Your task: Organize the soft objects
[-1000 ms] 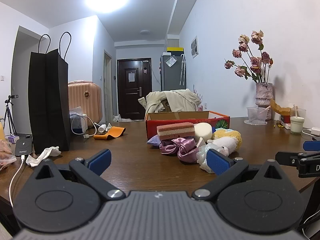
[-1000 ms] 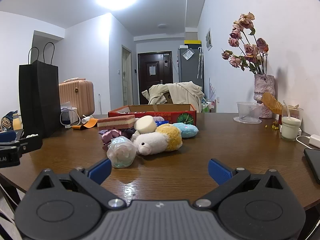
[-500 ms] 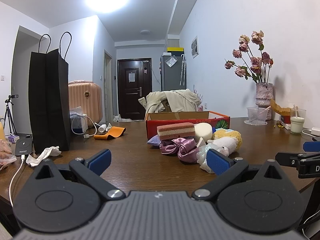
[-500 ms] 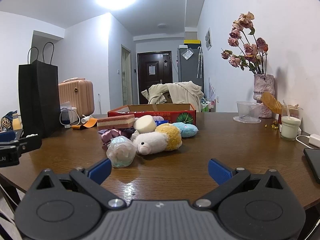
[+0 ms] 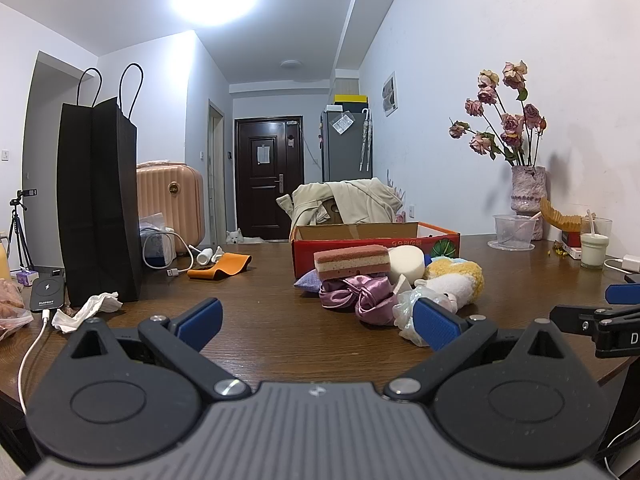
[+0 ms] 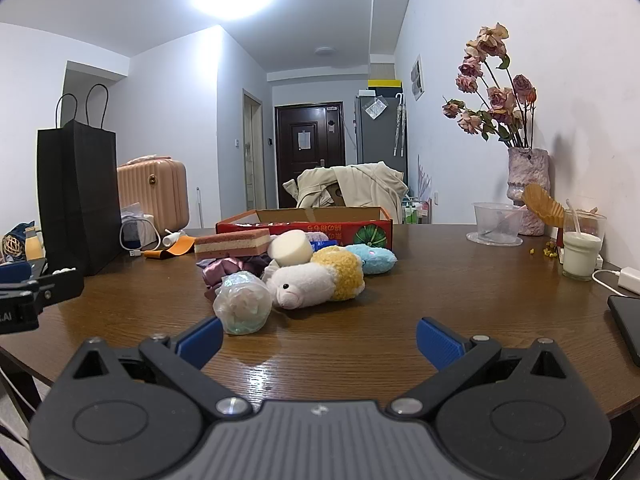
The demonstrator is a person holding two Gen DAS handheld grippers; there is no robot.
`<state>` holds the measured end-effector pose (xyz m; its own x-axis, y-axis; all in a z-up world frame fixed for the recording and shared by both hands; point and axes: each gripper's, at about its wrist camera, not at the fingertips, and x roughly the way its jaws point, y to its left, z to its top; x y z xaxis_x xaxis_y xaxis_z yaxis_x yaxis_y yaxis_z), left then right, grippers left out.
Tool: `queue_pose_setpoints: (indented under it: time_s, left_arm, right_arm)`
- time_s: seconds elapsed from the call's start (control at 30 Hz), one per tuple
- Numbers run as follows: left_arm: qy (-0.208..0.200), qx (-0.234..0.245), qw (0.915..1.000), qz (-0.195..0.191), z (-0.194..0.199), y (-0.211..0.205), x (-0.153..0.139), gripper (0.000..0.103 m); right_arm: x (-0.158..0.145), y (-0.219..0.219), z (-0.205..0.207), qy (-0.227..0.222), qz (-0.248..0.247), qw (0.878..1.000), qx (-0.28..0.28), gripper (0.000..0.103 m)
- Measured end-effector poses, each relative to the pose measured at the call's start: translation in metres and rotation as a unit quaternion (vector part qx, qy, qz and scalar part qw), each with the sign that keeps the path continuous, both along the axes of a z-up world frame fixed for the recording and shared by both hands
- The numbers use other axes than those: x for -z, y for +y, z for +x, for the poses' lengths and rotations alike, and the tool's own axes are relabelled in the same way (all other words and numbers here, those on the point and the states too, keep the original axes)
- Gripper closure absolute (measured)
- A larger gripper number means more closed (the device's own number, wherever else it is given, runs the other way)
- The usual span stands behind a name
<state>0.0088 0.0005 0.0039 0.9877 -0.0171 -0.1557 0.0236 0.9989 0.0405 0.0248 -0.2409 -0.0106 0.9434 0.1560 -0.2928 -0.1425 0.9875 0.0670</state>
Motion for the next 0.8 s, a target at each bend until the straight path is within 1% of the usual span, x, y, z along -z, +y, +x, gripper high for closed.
queue_pose_setpoints:
  time_s: [0.57, 0.7, 0.8]
  left_arm:
    - [0.002, 0.002, 1.0000, 0.001, 0.000, -0.001, 0.001, 0.000]
    - [0.011, 0.002, 0.9999, -0.003, 0.009, 0.001, 0.001, 0.000]
    - [0.035, 0.001, 0.9994, 0.002, 0.029, 0.002, 0.005, 0.000]
  right_arm:
    - [0.002, 0.004, 0.002, 0.004, -0.001, 1.000, -0.009, 0.000]
    - [0.001, 0.007, 0.007, -0.001, -0.002, 1.000, -0.006, 0.000]
    - [0.000, 0.010, 0.019, -0.004, -0.008, 1.000, 0.000, 0.000]
